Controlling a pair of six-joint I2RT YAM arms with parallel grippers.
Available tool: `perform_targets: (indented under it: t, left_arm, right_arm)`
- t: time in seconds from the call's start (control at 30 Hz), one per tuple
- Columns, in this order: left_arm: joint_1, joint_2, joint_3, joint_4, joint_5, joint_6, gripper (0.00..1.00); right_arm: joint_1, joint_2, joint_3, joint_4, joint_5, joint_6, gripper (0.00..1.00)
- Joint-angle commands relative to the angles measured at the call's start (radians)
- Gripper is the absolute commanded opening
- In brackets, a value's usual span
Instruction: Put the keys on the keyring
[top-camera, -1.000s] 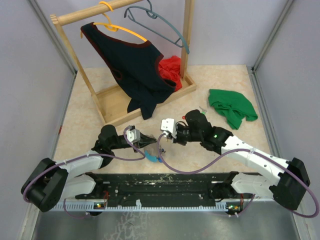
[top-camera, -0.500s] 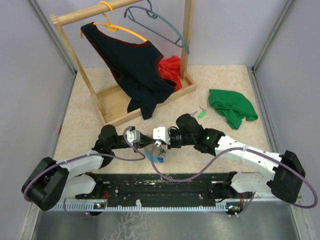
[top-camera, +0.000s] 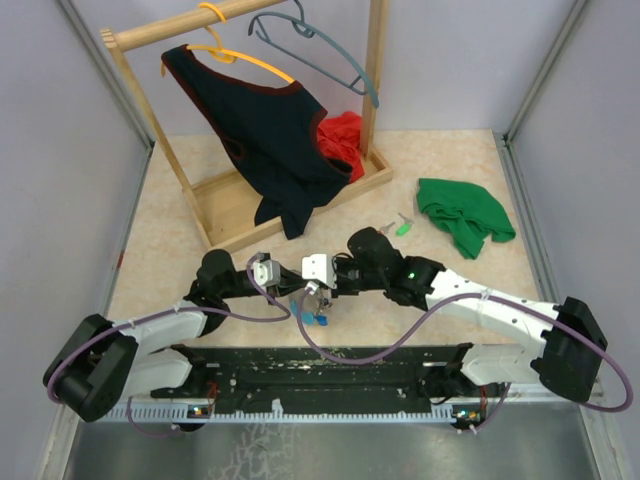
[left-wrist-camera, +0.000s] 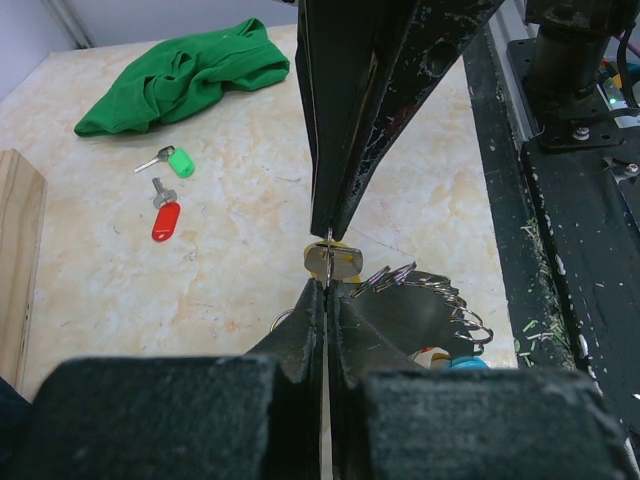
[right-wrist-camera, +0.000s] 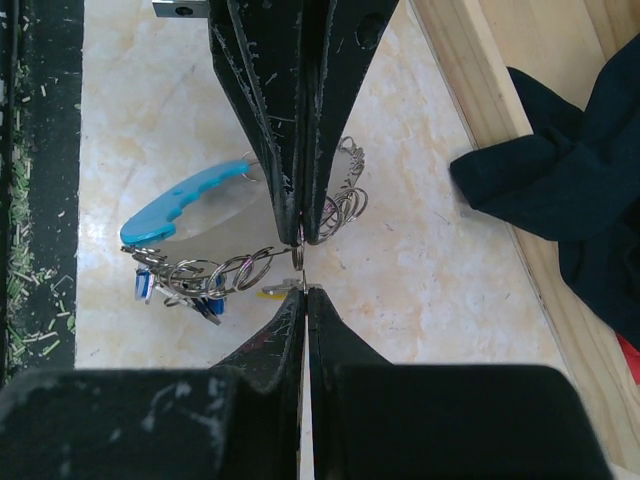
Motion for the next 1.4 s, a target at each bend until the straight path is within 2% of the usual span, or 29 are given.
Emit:
perform_targets:
  t: [0.0, 1.03, 1.37]
  left_arm:
    - [0.004, -0.006, 0.007, 0.033, 0.031, 0.01, 0.0]
    - [0.004, -0.009, -0.016, 0.056, 0.035, 0.069, 0.0]
    - [0.004, -0.012, -0.02, 0.067, 0.058, 0.069, 0.0]
  right_arm:
    - [0.017, 0.001, 0.06, 0.048, -0.009, 0.006, 0.0]
    - [0.018, 0.002, 0.089, -0.036, -0.002, 0.042, 0.0]
    - [0.019, 0.025, 0.097, -0.012, -0.025, 0.047, 0.0]
